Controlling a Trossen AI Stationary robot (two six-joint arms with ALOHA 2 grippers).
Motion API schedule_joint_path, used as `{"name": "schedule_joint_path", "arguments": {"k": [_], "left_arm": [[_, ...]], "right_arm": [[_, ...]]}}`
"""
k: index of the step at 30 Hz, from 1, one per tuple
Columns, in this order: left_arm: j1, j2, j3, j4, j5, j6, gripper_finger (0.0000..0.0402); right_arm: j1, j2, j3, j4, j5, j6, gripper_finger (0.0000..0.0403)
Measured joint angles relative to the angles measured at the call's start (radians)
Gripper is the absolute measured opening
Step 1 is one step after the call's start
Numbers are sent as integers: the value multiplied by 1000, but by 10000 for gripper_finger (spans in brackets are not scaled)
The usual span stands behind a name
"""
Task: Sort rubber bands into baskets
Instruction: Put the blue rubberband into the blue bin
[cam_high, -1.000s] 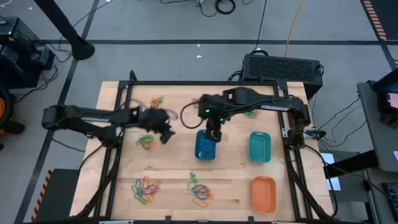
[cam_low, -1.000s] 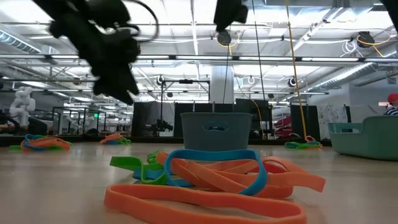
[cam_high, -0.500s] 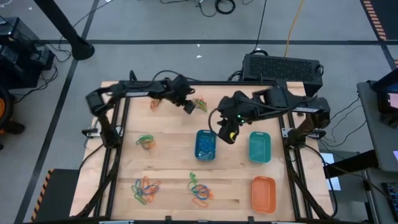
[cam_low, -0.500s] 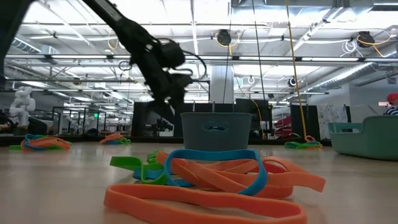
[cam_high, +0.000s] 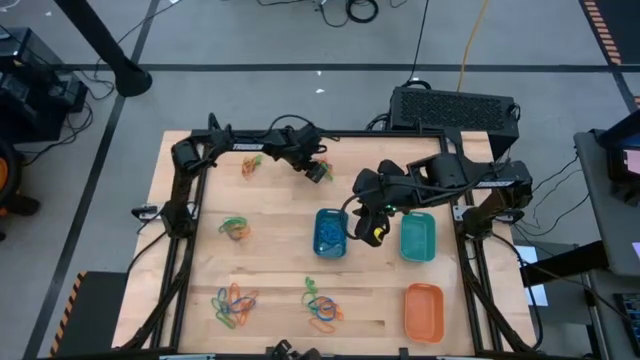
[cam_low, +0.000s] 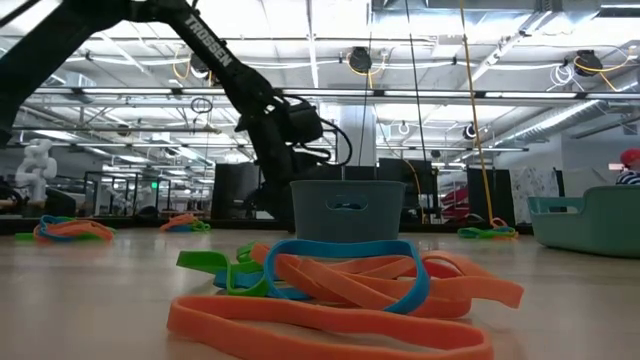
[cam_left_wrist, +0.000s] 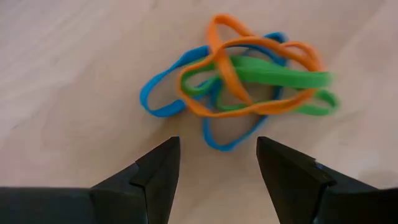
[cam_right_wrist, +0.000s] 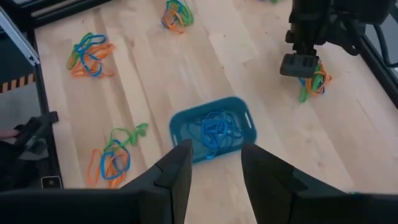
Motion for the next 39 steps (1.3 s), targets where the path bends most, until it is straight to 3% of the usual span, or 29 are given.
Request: {"name": "schedule_joint_path", "arguments": {"k": [16,23,27,33,39], "left_arm": [[-2,41,4,41,-26,66,122],[-5,23,4,-26,-33,175,24],[-33,-46,-6,-140,-18,244,8],[-67,-216,-2,-292,-46,342,3],[-71,-358,-2,-313,-67,339,3]], "right_arm": [[0,0,0,-3,21,1,130],[6,0,0,-3,21,1,130],[6,0,0,-3,25,0,130],[5,0,0,0,113,-35,130],[-21,0,0,29,178,-60,130]]}}
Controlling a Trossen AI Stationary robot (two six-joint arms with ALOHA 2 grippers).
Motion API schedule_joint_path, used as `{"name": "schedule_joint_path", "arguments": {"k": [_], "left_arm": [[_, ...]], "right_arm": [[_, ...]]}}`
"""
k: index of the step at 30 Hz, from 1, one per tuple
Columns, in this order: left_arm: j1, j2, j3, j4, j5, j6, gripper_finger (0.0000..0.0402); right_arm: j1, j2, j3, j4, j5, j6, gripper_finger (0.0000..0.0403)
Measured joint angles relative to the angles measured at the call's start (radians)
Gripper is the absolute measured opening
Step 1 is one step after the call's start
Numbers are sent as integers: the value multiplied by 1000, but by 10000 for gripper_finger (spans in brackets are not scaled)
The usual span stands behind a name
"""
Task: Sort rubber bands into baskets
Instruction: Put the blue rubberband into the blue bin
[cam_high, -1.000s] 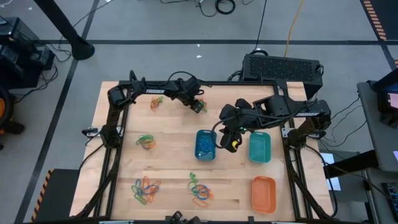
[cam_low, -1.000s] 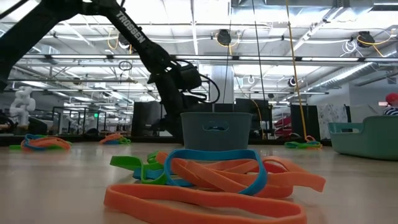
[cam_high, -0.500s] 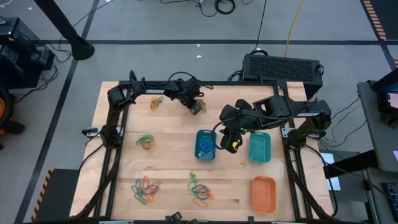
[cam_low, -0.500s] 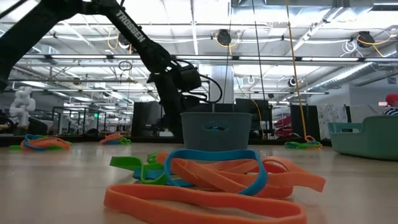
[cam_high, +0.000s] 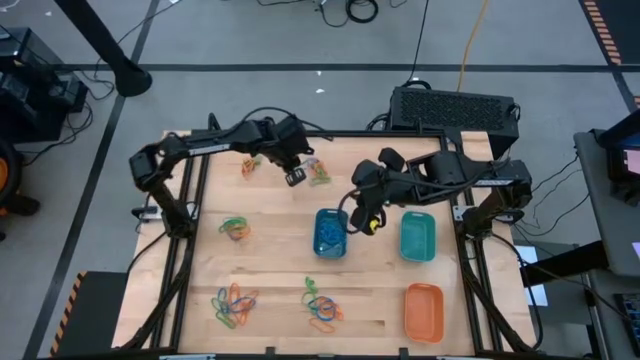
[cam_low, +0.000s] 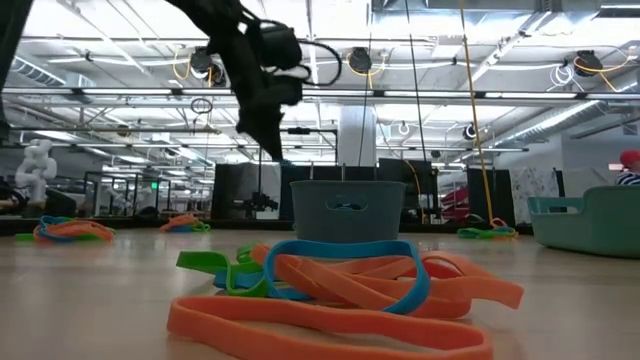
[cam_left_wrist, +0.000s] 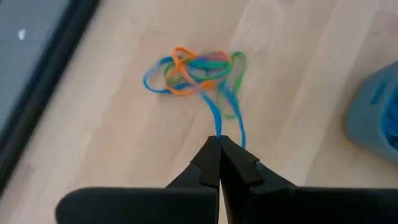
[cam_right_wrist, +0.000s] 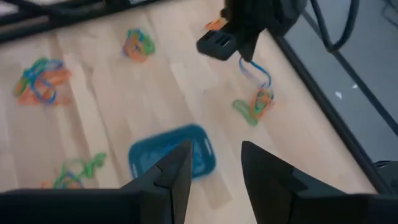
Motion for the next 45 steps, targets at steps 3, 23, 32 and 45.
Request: {"name": "schedule_joint_path", "arguments": {"k": [3,23,32,45], "left_arm": [[-10,-51,0,-19,59,0,3],[-362,-406,-118,44,78,-209,2],[-448,-395,-138,135,6,-265,2],[-455,-394,-138,127,16,-264,2]], "right_arm": [[-16,-1,-32,82,-4,-49,130],[-102,-19,-415,837,-356,-349,130],[-120,63,-418,845,-377,-324,130],[-126,93,-418,805,-368,-312,130]]}}
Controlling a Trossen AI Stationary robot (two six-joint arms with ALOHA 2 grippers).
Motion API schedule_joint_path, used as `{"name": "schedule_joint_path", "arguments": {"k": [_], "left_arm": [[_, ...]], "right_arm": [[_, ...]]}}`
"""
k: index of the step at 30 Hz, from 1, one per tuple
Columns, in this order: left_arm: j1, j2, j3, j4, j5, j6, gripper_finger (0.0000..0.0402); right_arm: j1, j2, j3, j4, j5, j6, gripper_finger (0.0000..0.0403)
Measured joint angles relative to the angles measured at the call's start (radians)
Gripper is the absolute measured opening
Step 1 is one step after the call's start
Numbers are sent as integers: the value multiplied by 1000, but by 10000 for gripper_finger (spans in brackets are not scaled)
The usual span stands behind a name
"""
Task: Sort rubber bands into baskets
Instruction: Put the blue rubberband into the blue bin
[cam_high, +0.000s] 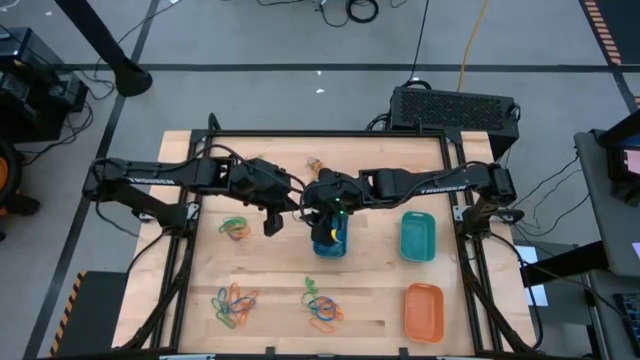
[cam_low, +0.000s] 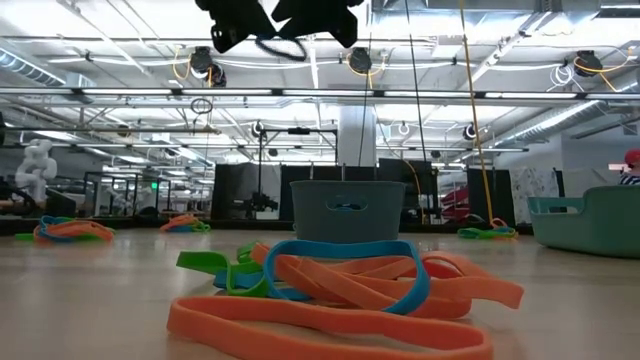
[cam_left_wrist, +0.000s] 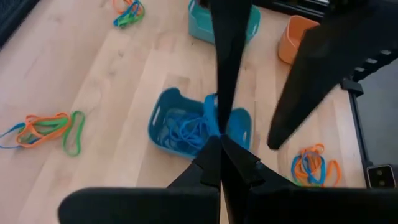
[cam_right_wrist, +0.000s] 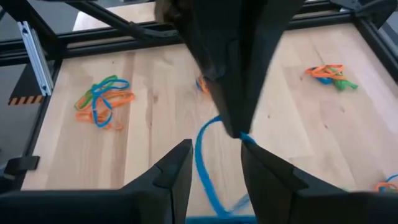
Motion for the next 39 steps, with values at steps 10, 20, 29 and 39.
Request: {"name": "schedule_joint_path", "arguments": {"k": [10,20,29,39], "left_arm": [[0,7,0,-62,5,0,2],[0,7,0,-29,29,2,2],[0,7,1,-3,53,11,2],[0,7,1,2,75,31,2]], "right_arm": [[-1,0,0,8,-6,-20,130],[-2,0,0,7,-4,-23,130],[-2,0,1,-6,0,-21,130],[-2,0,1,-50,1,-20,110]]}}
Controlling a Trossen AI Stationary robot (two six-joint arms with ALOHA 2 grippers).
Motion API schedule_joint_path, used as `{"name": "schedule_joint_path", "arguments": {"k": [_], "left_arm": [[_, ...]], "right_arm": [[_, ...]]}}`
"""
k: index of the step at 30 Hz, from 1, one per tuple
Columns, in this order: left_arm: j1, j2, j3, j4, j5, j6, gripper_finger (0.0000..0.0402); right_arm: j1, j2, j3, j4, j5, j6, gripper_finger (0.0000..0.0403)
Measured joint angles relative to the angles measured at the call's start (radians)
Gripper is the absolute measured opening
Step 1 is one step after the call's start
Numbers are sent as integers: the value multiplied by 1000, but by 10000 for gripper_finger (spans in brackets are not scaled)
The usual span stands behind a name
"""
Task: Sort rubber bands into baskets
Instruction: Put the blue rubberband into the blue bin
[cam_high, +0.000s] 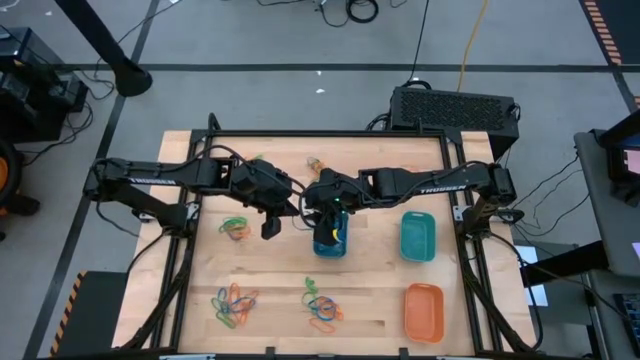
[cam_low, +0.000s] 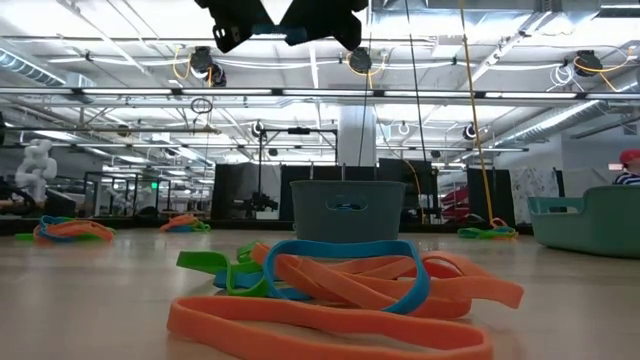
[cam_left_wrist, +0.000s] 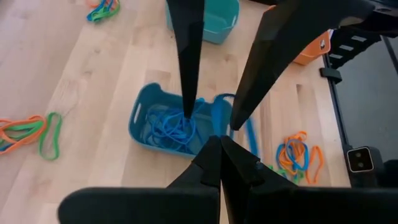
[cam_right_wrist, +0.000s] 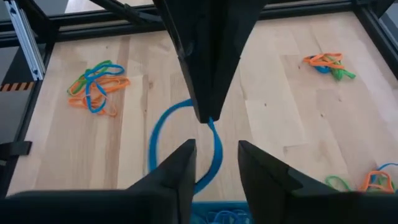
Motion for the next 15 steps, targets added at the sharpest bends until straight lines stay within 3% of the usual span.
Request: {"name": "schedule_joint_path", "arguments": {"k": [7,15], "left_arm": [[0,0,0,0,0,4,17],[0,0,0,0,21,79,58]], "right_arm": [[-9,0,0,-1,-27,7,14],[-32,0,0,-13,-159,46,2]]}}
